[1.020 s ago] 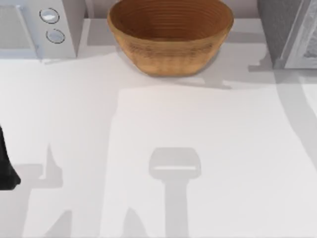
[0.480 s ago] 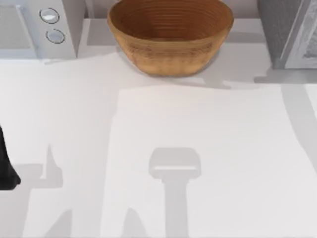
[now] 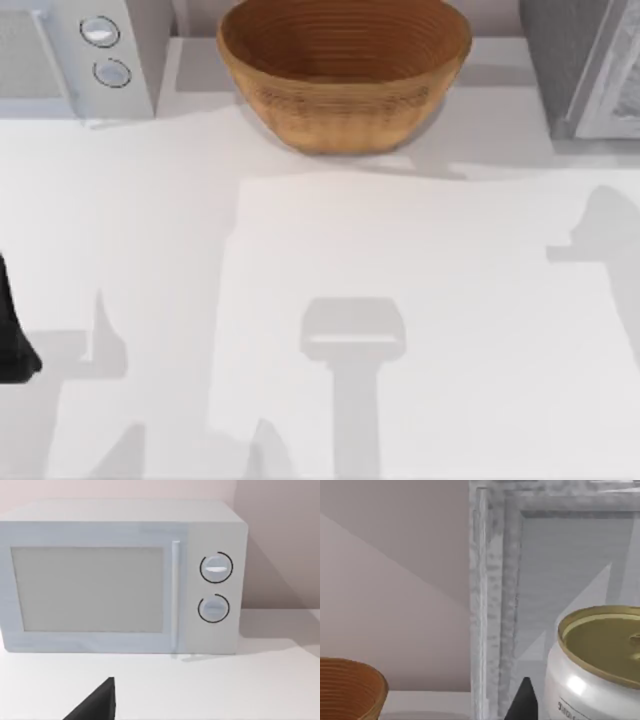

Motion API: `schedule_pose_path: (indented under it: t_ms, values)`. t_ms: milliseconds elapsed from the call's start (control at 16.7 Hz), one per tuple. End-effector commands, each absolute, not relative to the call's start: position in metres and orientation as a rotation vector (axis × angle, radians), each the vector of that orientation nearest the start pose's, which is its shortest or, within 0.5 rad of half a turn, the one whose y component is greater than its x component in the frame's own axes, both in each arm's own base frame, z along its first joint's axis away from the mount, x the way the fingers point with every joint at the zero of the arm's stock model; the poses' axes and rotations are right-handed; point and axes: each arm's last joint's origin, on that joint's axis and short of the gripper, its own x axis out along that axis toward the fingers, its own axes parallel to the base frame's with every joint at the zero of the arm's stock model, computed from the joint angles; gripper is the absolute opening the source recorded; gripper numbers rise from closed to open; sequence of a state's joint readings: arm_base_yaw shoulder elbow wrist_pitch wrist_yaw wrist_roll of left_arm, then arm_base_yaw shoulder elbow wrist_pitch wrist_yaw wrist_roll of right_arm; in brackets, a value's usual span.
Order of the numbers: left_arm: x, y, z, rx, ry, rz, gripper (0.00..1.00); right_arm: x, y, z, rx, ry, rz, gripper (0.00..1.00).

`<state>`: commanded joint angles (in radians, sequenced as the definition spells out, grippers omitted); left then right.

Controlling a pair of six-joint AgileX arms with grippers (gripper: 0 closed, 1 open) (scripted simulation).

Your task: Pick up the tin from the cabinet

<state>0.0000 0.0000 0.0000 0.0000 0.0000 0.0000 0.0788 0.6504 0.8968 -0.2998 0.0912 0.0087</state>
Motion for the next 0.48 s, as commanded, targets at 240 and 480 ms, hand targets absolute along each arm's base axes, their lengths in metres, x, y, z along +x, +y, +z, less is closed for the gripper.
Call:
schedule_pose_path:
  t_ms: [240,480]
  values:
    - [0.106,-0.001,0.160,0.000,0.000,0.000,1.00,0.117,0.004,0.272,-0.004,0.080,-0.005,0.00]
    - [0.106,-0.001,0.160,0.000,0.000,0.000,1.00,0.107,0.000,0.196,0.000,0.052,-0.002,0.00]
